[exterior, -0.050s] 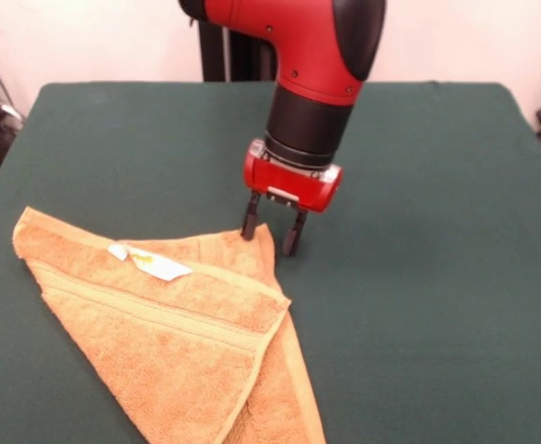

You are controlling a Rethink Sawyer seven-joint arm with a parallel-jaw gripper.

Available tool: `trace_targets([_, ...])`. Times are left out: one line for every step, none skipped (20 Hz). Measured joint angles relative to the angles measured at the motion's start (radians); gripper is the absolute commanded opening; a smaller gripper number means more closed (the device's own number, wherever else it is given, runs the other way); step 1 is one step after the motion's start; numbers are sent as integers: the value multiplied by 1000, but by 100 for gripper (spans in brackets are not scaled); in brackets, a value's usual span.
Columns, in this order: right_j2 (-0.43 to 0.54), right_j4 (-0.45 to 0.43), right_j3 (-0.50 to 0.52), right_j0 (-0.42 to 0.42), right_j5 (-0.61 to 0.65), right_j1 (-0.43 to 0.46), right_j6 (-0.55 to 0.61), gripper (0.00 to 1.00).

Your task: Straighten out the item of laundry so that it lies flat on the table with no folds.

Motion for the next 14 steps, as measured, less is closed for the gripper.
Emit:
trace_targets([0, 1, 0, 2, -3, 1, 0, 0])
trace_targets([1, 1, 0, 4, -5, 2, 0, 0])
trace_targets([1, 1, -1, 7, -13, 4, 0, 0])
trace_targets([1, 1, 0, 8, -20, 4, 0, 0])
trace_targets([0, 1, 1, 8, -24, 5, 0, 0])
trace_targets([0, 1, 2, 8, -28, 5, 0, 0])
trace_targets([0, 1, 2, 8, -28, 5, 0, 0])
trace_targets([0, 1, 2, 8, -28, 5, 0, 0])
trace_targets([0, 1, 2, 8, -28, 5, 0, 0])
trace_targets([0, 1, 2, 8, -28, 5, 0, 0])
trace_targets([0, 1, 2, 9, -28, 5, 0, 0])
trace_targets([-1, 2, 2, 9, -28, 5, 0, 0])
trace_targets([-4, 5, 2, 12, -28, 6, 0, 0])
trace_targets([-6, 7, 2, 14, -28, 7, 0, 0])
